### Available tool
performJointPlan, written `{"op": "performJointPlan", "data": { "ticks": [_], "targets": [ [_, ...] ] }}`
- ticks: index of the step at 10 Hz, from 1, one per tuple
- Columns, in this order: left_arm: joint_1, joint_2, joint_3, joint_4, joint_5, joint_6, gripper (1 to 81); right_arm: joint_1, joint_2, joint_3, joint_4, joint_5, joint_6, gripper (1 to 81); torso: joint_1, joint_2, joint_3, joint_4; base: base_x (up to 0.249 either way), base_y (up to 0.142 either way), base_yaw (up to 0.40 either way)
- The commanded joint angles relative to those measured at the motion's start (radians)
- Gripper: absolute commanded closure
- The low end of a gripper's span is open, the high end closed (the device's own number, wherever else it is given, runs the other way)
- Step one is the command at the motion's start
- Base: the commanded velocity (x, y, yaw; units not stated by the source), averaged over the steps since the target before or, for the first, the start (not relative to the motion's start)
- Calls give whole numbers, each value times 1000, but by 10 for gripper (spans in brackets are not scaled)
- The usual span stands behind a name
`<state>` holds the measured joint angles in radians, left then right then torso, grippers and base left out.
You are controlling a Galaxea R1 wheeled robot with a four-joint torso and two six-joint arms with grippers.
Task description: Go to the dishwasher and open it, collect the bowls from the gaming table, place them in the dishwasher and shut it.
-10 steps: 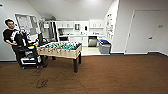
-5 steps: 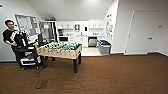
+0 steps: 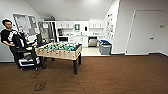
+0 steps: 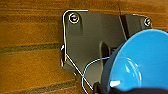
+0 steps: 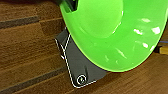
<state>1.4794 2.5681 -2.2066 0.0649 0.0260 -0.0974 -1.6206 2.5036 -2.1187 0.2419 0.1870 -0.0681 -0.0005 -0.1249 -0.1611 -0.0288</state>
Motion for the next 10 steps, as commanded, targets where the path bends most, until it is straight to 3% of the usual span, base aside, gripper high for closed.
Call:
{"op": "performJointPlan", "data": {
  "ticks": [1,5,10],
  "targets": [
    [-57,-28,8,15,49,8,811,40,-39,8,-12,-55,-4,811,1,0,0,0,174,0,0],
    [-57,-20,8,15,49,8,811,40,-35,2,-12,-57,-6,811,1,0,0,0,185,0,0],
    [-57,-18,8,16,49,8,811,40,-35,-1,-12,-58,-7,811,1,0,0,0,185,-78,0]
  ]
}}
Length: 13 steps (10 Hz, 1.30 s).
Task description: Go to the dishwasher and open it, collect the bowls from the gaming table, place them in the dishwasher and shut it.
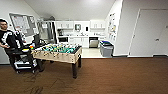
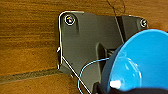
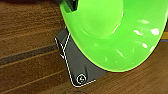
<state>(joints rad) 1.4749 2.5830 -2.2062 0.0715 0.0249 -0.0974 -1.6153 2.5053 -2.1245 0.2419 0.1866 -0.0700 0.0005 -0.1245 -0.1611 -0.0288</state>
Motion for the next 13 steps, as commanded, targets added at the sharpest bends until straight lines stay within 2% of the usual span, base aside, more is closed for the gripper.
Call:
{"op": "performJointPlan", "data": {
  "ticks": [1,13],
  "targets": [
    [-52,-33,8,10,50,8,811,34,-37,5,-12,-58,-4,811,0,0,0,0,185,-82,0],
    [-52,-30,8,19,50,8,811,36,-35,5,-12,-58,-5,811,1,0,0,0,185,-83,0]
  ]
}}
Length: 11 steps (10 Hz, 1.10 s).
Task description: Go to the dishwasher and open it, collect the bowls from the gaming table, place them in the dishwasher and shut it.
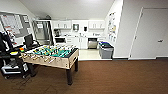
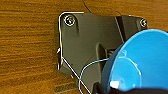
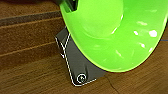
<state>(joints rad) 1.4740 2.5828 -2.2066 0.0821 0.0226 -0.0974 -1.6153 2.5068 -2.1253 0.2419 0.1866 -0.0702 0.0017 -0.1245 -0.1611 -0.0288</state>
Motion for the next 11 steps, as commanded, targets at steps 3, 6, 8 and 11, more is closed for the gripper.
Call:
{"op": "performJointPlan", "data": {
  "ticks": [3,6,8,11],
  "targets": [
    [-51,-30,7,8,53,8,811,36,-37,6,-12,-58,-3,811,-1,0,0,0,184,0,0],
    [-51,-27,5,8,53,8,811,36,-36,6,-12,-58,-3,811,0,0,0,0,184,0,0],
    [-51,-27,5,10,53,8,811,34,-37,6,-12,-58,-5,811,-1,0,0,0,183,0,0],
    [-51,-24,5,11,53,8,811,34,-37,6,-12,-58,-5,811,-1,0,0,0,184,0,0]
  ]
}}
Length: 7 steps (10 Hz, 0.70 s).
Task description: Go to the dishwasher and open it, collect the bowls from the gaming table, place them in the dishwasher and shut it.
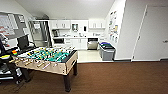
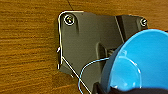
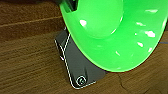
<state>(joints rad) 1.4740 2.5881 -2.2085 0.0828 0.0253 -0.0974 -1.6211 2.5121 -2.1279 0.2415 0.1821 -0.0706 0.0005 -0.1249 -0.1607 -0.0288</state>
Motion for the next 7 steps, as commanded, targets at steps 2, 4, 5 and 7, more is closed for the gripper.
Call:
{"op": "performJointPlan", "data": {
  "ticks": [2,4,5,7],
  "targets": [
    [-50,-28,7,11,50,8,811,40,-43,8,-11,-53,-3,811,1,0,0,0,183,0,0],
    [-51,-28,7,12,50,8,811,42,-43,8,-11,-53,-5,811,1,0,0,0,184,0,0],
    [-51,-28,7,12,50,8,811,40,-43,8,-11,-53,-5,811,0,0,0,0,184,-62,0],
    [-51,-26,7,12,50,8,811,40,-42,8,-11,-53,-4,811,1,0,0,0,184,-74,0]
  ]
}}
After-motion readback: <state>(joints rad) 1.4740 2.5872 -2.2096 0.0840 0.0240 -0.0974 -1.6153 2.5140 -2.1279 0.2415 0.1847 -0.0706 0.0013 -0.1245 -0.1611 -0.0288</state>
